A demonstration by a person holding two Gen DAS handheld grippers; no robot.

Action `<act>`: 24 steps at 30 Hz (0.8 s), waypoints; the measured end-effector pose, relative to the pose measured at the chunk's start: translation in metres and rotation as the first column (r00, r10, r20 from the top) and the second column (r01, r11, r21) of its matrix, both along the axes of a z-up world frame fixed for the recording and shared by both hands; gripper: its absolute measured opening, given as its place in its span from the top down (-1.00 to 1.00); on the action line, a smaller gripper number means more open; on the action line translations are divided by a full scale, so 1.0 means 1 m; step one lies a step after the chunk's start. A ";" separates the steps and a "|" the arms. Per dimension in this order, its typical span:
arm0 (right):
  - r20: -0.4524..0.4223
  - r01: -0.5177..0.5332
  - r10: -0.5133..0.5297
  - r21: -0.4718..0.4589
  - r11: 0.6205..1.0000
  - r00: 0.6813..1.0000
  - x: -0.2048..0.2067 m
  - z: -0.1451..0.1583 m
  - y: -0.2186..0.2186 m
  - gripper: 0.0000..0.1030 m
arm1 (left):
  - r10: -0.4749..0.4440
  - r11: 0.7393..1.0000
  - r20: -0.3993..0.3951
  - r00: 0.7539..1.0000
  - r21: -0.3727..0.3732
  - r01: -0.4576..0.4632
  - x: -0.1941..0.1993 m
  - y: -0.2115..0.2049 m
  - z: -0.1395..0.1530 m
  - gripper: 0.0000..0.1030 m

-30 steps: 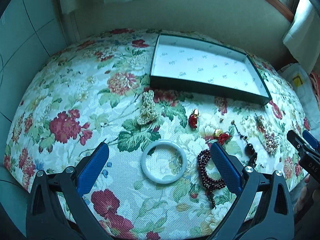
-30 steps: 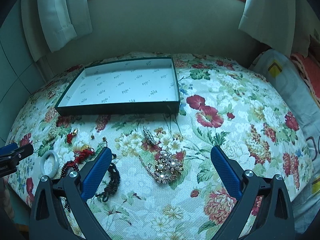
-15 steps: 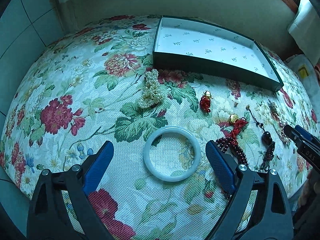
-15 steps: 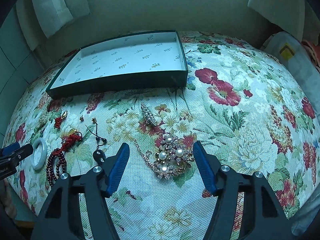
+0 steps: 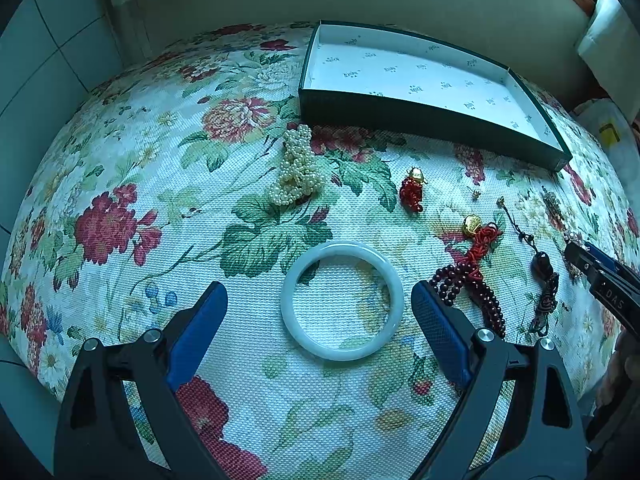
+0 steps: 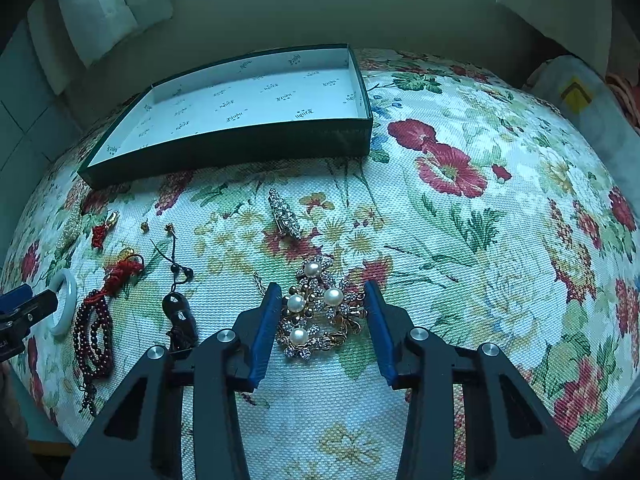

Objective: Organize jewelry
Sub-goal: 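Move the left tool over the white jade bangle while the right tool approaches the pearl brooch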

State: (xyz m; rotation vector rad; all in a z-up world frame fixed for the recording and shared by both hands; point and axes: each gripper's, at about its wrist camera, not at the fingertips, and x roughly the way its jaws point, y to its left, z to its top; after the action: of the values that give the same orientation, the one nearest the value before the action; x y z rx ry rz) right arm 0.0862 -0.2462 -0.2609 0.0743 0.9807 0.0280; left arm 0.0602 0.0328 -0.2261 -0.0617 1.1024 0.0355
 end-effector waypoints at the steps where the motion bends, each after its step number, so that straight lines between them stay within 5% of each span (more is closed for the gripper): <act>1: 0.001 0.001 -0.001 0.003 1.000 1.000 0.000 0.000 0.000 0.20 | -0.002 1.000 -0.001 1.000 0.000 0.002 0.000 0.000 0.000 -0.80; 24: 0.023 0.016 -0.016 0.008 1.000 1.000 -0.004 0.009 -0.006 0.27 | -0.038 0.999 -0.026 0.999 0.018 0.038 -0.004 -0.012 -0.012 -0.80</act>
State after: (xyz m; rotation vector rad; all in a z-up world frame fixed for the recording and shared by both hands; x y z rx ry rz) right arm 0.0818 -0.2524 -0.2516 0.0893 0.9571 0.0181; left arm 0.0559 0.0207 -0.2379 -0.0243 1.1289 0.0123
